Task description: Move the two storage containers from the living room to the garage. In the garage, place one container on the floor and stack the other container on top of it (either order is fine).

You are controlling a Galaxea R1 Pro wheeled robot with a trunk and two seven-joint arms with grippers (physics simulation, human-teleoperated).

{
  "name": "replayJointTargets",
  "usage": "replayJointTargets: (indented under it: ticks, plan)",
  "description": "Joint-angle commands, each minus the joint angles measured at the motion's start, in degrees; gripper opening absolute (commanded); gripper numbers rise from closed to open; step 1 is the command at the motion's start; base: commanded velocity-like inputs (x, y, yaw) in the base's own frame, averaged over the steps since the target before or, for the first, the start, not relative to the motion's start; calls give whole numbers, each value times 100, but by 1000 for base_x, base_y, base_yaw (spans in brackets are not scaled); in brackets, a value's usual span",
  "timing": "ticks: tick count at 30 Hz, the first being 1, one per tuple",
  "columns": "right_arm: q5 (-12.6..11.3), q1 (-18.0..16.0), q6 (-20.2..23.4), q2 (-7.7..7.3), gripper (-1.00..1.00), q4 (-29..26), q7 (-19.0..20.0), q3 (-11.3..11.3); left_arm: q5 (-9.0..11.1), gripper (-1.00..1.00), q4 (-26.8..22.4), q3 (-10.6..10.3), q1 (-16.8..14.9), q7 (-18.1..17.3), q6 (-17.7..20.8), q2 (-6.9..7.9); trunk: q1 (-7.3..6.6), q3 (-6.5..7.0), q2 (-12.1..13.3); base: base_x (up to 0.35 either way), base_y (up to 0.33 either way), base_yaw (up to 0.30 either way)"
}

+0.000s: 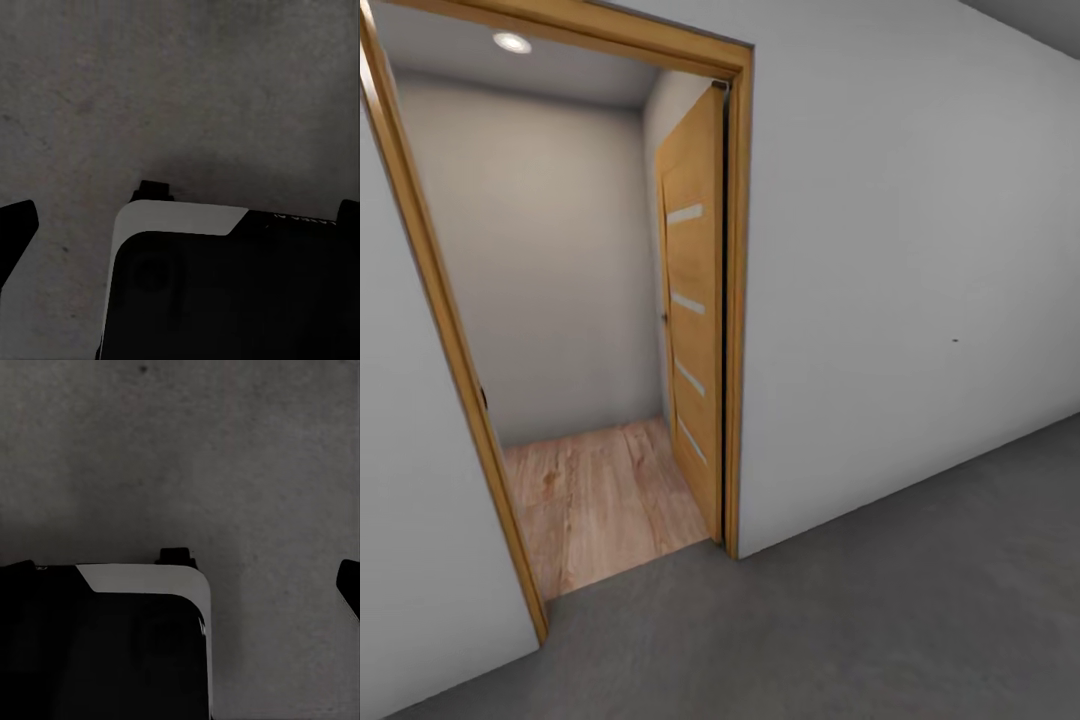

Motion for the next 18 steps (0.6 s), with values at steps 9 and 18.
replayJointTargets:
  ticks: [9,18]
  plan:
    - [-6,-8,-35,0,100,18,-7,-1,47,100,6,-34,-5,6,-17,-1,4,-8,-5,323,0,0]
    - [-23,-8,10,27,100,18,5,-12,47,100,6,-36,-5,6,-19,-1,4,-8,-5,323,0,0]
